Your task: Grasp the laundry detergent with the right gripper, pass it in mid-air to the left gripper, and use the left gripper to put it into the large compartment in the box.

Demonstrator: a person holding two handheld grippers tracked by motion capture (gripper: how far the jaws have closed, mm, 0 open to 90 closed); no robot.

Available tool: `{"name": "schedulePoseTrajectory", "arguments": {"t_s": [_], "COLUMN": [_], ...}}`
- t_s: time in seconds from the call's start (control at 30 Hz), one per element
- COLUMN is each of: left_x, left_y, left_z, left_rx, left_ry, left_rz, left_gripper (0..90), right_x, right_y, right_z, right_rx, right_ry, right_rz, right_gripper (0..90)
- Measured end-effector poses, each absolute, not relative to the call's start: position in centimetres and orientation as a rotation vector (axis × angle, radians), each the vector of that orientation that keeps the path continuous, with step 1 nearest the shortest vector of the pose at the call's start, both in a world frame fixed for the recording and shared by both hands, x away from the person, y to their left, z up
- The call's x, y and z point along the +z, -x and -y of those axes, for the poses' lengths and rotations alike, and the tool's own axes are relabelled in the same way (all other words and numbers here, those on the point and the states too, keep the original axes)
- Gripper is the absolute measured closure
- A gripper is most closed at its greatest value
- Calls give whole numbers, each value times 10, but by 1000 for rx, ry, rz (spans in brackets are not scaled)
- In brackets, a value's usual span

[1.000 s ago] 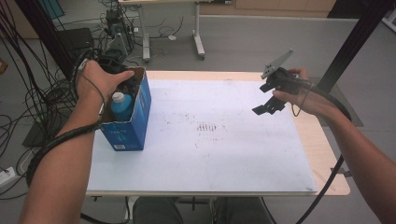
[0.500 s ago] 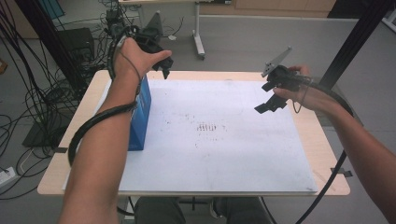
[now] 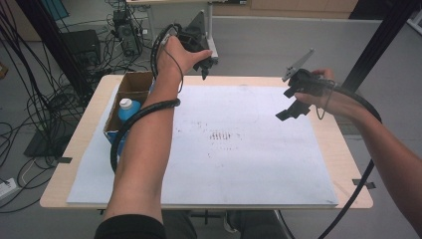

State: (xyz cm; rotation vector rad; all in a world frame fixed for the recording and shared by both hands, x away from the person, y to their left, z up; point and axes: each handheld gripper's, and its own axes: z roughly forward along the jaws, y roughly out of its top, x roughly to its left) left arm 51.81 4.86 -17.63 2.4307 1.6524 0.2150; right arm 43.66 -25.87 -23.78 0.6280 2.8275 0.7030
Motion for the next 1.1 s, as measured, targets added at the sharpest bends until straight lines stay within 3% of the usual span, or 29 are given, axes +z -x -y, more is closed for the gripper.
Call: {"name": "schedulePoseTrajectory", "arguments": {"t_s": [1.1], "left_x": [-191], "left_y": [-527], "left_z": [-36], "left_rx": [182], "left_ry": [-2463], "left_rz": [-1615], "left_gripper": [150], "right_x": [-237], "right_y": [-441], "right_z": [251], "right_rx": [678], "right_ry": [-612], "right_rz": [-2844], "right_gripper": [53]}}
